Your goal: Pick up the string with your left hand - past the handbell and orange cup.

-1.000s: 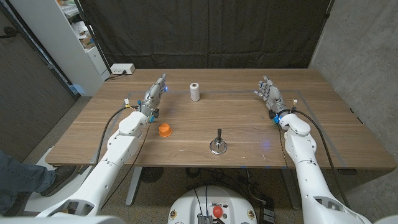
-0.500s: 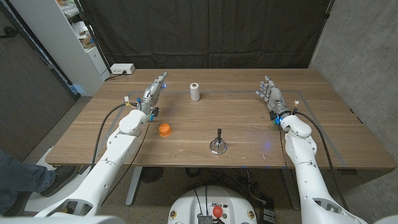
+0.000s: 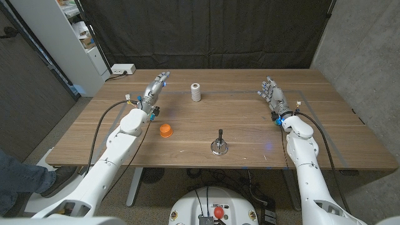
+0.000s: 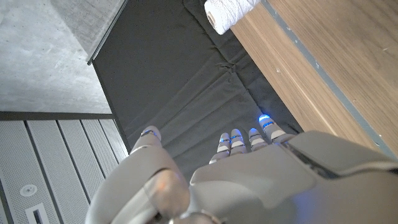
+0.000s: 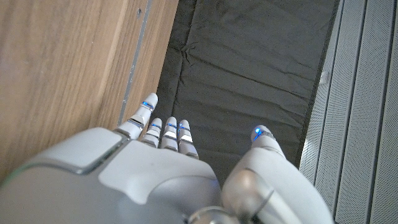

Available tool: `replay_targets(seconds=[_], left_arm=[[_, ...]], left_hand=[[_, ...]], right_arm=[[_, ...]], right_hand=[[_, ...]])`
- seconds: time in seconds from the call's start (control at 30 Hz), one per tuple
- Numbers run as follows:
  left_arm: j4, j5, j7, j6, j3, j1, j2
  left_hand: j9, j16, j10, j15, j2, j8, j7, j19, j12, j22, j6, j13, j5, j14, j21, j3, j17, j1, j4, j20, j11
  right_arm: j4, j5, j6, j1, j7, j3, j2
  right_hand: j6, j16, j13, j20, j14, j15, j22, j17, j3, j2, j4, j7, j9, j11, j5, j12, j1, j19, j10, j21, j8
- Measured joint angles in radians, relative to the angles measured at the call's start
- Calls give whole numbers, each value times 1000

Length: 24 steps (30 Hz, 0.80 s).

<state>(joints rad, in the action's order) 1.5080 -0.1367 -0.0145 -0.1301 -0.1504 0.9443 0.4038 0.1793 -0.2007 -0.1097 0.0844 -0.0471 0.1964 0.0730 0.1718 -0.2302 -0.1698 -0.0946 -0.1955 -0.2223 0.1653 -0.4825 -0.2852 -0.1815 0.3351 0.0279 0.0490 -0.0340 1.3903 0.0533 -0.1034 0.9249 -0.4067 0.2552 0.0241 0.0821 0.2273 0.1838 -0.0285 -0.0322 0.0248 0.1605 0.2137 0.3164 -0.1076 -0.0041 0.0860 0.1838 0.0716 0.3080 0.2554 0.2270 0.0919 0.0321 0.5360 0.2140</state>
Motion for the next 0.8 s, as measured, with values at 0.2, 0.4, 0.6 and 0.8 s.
replay_targets(seconds=[0.2,0.4,0.6,0.8], left_arm=[[9,33,-26,12,-7,1,7],[16,57,-42,18,-16,1,15],[16,78,-52,27,-25,-7,22],[19,107,-64,50,-43,-21,28]], left_hand=[[0,-7,6,-6,0,0,0,1,0,0,0,0,-4,-6,6,-3,0,18,11,7,-5],[0,-7,8,0,-2,0,0,2,0,0,0,0,-4,-11,9,-1,0,24,17,9,-3],[0,-7,11,-1,-5,0,0,2,0,-5,0,-1,-4,-11,13,-6,0,31,22,9,0],[0,-6,11,-1,-8,0,0,-3,0,-5,0,-3,-7,-11,17,-7,0,45,32,14,0]], right_arm=[[0,-1,-1,0,-2,0,1],[-2,-1,-2,2,-3,4,2],[-2,-1,-2,8,-3,8,2],[-2,1,-2,12,-3,14,2]], right_hand=[[0,0,0,0,0,0,0,0,-4,0,-4,0,0,0,0,0,0,0,0,-4,0],[0,0,0,4,0,0,0,0,-4,0,-4,0,0,0,0,-4,0,4,0,-8,0],[0,0,0,4,0,0,0,0,-4,0,-4,0,0,0,0,-4,0,4,0,-8,0],[0,0,0,4,4,4,0,0,-4,0,-4,0,0,0,0,-8,0,4,0,-15,0]])
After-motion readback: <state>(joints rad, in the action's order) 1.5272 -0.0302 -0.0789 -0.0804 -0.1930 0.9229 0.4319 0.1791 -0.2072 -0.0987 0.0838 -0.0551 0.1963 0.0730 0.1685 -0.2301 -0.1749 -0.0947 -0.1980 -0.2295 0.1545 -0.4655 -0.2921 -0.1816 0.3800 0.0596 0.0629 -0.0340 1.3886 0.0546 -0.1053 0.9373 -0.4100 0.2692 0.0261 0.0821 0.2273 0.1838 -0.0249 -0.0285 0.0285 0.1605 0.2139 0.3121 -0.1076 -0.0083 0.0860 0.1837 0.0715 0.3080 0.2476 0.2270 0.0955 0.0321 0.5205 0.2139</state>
